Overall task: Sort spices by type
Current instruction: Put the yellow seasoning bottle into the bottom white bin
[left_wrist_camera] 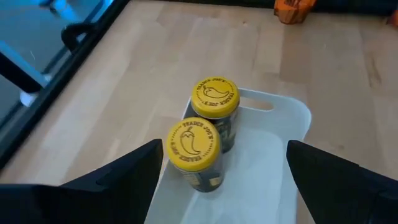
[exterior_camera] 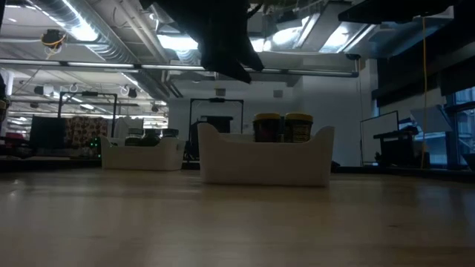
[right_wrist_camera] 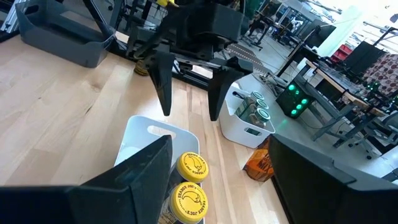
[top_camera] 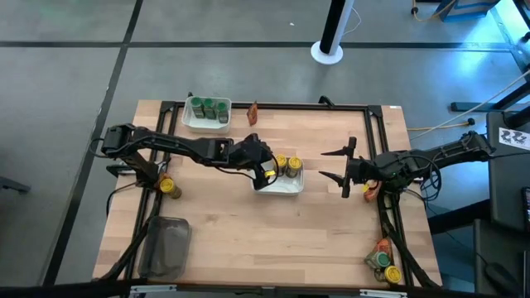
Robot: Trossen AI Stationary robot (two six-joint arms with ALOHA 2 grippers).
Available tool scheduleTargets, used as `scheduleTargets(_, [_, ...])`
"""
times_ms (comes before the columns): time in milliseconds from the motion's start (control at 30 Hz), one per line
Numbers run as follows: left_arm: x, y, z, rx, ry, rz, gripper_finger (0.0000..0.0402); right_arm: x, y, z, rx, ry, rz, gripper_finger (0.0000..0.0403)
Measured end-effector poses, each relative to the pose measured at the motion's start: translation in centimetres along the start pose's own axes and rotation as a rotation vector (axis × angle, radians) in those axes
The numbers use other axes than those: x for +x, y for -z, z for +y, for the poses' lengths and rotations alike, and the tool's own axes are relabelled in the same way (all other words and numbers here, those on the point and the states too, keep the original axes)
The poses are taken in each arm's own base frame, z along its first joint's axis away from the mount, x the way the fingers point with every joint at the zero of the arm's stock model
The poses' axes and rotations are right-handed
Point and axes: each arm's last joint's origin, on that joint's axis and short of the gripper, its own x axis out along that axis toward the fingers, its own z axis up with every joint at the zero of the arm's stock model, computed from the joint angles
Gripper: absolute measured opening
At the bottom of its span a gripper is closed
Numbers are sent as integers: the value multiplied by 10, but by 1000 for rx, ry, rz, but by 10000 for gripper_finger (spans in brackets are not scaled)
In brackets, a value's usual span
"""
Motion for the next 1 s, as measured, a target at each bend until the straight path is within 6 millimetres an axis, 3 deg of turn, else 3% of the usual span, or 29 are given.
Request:
scheduleTargets(467, [-49, -2, -6, 21, 48, 27, 332, 0, 0, 0, 0, -1, 2, 264])
scheduleTargets(1000, [-95, 45, 14, -192, -116, 537, 331, 0, 0, 0, 1, 0, 1, 264])
